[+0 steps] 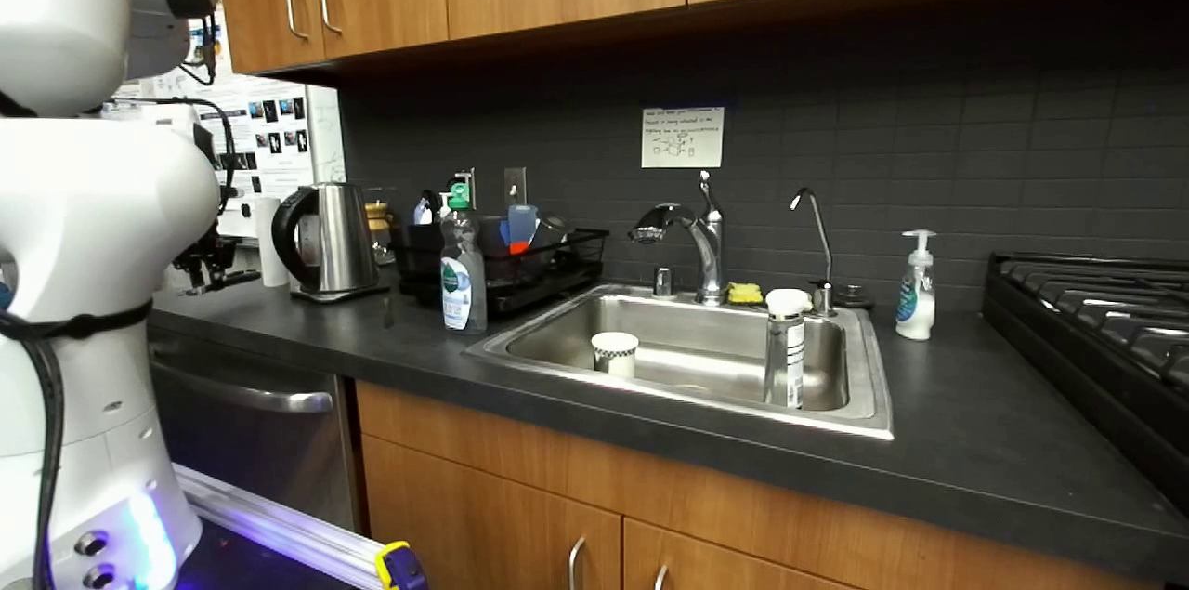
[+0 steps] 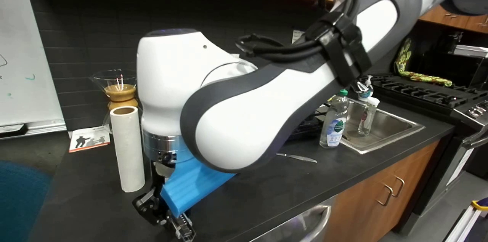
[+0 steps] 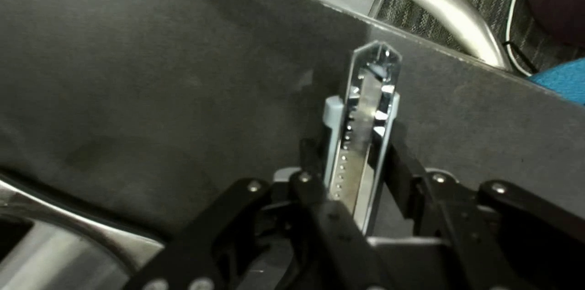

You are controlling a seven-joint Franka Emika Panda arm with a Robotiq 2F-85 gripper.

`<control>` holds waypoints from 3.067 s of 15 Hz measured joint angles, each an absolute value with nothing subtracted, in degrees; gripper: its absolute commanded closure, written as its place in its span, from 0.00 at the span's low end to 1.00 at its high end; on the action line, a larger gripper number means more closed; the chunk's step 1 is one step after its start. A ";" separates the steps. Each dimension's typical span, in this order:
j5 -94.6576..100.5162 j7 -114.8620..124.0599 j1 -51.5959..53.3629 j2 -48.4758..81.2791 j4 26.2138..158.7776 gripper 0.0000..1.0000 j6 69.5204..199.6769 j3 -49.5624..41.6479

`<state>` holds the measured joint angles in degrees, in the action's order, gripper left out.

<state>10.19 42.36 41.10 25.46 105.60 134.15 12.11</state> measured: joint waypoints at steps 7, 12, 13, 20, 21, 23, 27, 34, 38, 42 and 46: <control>11.30 53.16 43.13 27.75 103.08 0.85 134.38 9.06; 11.35 57.35 43.89 29.74 101.14 0.85 134.60 8.18; 11.42 57.89 44.07 30.07 100.69 0.55 134.63 8.00; 12.07 59.02 44.67 31.02 98.57 0.00 134.57 7.51; 12.51 59.02 44.71 31.01 98.37 0.00 134.40 7.51; 12.99 58.94 44.74 30.94 98.05 0.00 133.79 7.51; 12.97 58.32 44.74 29.85 98.16 0.00 131.82 7.87; 11.44 54.36 43.81 24.66 102.03 0.00 129.95 9.49; 8.50 50.74 41.80 19.67 107.31 0.00 129.64 11.22; 4.40 46.14 38.70 14.12 113.69 0.00 129.58 13.48; 2.92 41.41 35.16 8.87 119.59 0.00 128.17 14.99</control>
